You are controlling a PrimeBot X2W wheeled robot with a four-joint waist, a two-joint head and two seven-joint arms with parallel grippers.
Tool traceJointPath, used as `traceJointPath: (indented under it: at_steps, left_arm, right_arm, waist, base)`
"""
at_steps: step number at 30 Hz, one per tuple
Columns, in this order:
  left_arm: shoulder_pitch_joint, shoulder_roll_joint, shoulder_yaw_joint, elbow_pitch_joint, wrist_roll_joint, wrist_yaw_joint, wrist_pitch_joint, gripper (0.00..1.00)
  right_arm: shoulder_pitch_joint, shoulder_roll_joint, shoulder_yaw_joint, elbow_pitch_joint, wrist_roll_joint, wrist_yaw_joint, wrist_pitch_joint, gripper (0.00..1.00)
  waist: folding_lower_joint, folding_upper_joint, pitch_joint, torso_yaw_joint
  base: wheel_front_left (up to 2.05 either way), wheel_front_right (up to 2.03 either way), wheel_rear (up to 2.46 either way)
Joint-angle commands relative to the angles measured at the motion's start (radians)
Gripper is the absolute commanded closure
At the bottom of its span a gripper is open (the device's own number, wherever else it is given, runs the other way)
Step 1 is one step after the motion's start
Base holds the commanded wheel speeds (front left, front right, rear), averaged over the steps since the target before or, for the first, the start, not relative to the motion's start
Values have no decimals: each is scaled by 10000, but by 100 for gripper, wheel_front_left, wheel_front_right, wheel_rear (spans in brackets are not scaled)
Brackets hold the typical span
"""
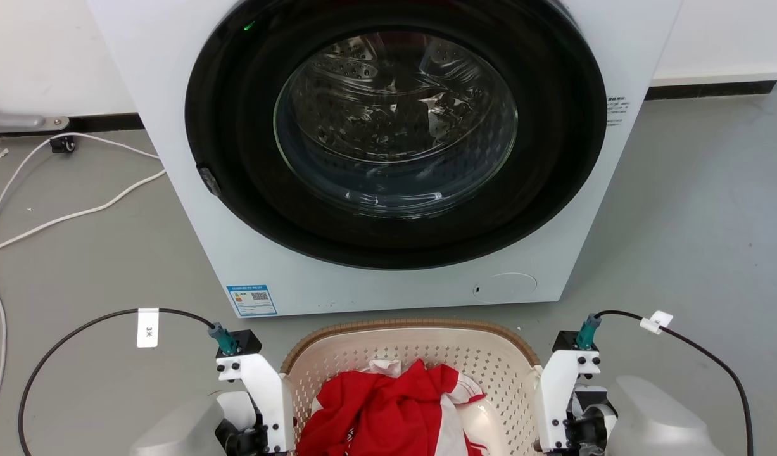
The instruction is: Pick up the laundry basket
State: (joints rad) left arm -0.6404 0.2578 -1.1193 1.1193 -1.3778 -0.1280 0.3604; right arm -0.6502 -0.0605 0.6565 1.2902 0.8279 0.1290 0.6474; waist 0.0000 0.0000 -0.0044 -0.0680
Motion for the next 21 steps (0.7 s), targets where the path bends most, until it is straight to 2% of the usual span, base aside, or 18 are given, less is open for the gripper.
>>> traceJointPath:
  at_steps: [1,21]
  left_arm:
    - [4,-103,0,-57,-72,-49,-39,100]
    - [36,-119,-184,-23,-275,-49,-143,100]
  right_arm:
    - [124,94,-20,-30,3,32,28,100]
    - [186,114,-193,-30,-147,32,56,100]
  waist:
    - [0,0,-4,-5]
    - [0,0,-26,-17]
  base:
    - [0,0,0]
    - [0,0,0]
